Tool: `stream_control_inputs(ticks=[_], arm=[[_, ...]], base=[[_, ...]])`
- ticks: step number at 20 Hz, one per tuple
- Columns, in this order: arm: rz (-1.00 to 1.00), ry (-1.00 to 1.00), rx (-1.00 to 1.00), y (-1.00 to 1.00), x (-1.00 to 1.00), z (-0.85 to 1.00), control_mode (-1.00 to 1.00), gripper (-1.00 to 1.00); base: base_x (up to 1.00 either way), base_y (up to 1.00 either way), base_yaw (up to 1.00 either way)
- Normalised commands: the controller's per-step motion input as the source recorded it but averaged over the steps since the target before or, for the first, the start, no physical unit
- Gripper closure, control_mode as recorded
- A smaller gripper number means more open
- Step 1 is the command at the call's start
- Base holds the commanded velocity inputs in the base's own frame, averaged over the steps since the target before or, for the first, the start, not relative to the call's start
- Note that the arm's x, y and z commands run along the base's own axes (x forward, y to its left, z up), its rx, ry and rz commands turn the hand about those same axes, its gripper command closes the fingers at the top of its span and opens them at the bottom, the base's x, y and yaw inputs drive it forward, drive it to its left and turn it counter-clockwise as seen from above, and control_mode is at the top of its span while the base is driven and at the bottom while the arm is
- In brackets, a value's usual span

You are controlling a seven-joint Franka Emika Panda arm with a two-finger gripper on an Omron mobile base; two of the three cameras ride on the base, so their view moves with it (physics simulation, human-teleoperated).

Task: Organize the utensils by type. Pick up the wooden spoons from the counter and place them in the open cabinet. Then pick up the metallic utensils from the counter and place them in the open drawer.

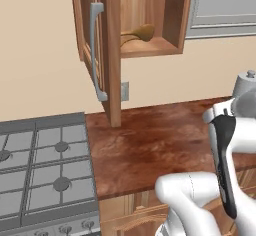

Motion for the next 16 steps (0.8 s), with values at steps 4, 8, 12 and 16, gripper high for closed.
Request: stream_control_inputs(ticks=[4,8,12,16], arm=[[-0.06,0.12,-0.07,0.06,-0.01,-0.60,-1.00,-1.00],[-0.01,0.04,-0.01,0.01,-0.05,-0.33,-1.00,-1.00],[0.00,0.00,0.00,0.01,-0.10,-0.19,-1.00,-1.00],[0.00,0.00,0.00,0.02,-0.11,-0.18,-1.00,-1.00]], base=[[0.00,0.00,0.00],[0.00,0.00,0.00],[0.00,0.00,0.00],[0.00,0.00,0.00]])
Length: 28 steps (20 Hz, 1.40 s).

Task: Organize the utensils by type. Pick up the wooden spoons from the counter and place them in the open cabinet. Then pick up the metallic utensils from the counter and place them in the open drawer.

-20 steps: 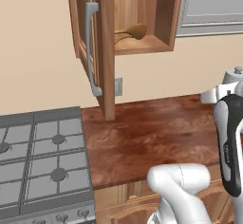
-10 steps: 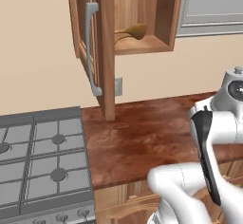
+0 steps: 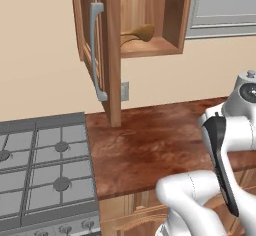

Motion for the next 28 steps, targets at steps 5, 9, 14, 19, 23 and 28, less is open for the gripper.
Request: stream_control_inputs(ticks=[5,9,14,19,23,28], arm=[[0.00,0.00,0.00,0.01,-0.15,-0.18,-1.00,-1.00],[0.00,0.00,0.00,0.03,-0.10,-0.11,1.00,-1.00],[0.00,0.00,0.00,0.00,0.00,0.00,1.00,-1.00],[0.00,0.00,0.00,0.00,0.00,0.00,1.00,-1.00],[0.00,0.00,0.00,0.00,0.00,0.00,1.00,-1.00],[0.00,0.00,0.00,0.00,0.00,0.00,1.00,-1.00]], base=[[0.00,0.00,0.00],[-0.20,0.00,0.01],[-0.57,-0.02,0.15],[-0.48,-0.03,0.24],[-0.31,0.00,0.35],[-0.24,0.00,0.48]])
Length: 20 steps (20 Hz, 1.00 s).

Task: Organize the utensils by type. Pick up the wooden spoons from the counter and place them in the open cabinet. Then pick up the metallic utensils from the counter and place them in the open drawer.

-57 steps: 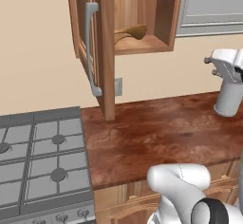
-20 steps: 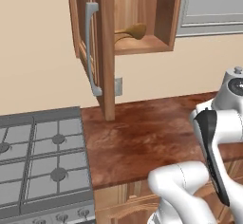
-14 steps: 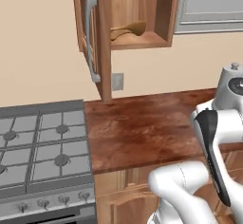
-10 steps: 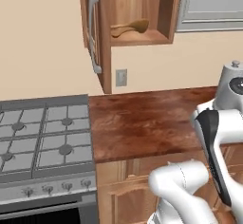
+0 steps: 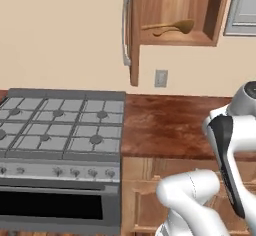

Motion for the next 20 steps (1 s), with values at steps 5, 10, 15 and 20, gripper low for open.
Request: stream_control_inputs(ticks=[5,10,15,20], arm=[[0.00,0.00,0.00,0.00,0.00,0.00,1.00,-1.00],[0.00,0.00,0.00,0.00,0.00,0.00,1.00,-1.00],[0.00,0.00,0.00,0.00,0.00,0.00,1.00,-1.00],[0.00,0.00,0.00,0.00,0.00,0.00,1.00,-1.00]], base=[[-0.18,0.00,0.57],[-0.19,0.00,0.58],[-0.20,0.00,0.56],[-0.25,0.00,0.52]])
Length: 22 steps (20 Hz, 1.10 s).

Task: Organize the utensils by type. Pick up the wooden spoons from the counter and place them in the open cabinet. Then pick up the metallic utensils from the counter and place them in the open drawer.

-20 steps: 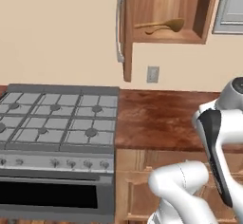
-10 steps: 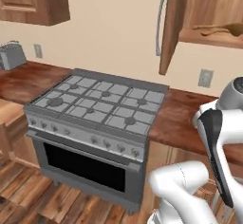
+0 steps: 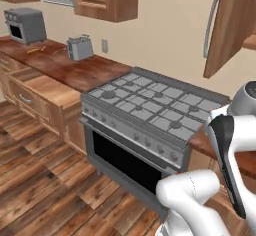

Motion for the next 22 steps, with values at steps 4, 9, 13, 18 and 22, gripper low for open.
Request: stream_control_inputs(ticks=[4,9,13,18,22], arm=[[0.00,0.00,0.00,0.00,0.00,0.00,1.00,-1.00],[0.00,0.00,0.00,0.00,0.00,0.00,1.00,-1.00],[0.00,0.00,0.00,0.00,0.00,0.00,1.00,-1.00],[0.00,0.00,0.00,0.00,0.00,0.00,1.00,-1.00],[0.00,0.00,0.00,0.00,0.00,0.00,1.00,-1.00]], base=[[-0.39,0.03,0.45],[-0.41,0.19,0.26],[-0.34,0.38,0.17],[-0.25,0.47,0.10],[-0.04,0.49,0.02]])
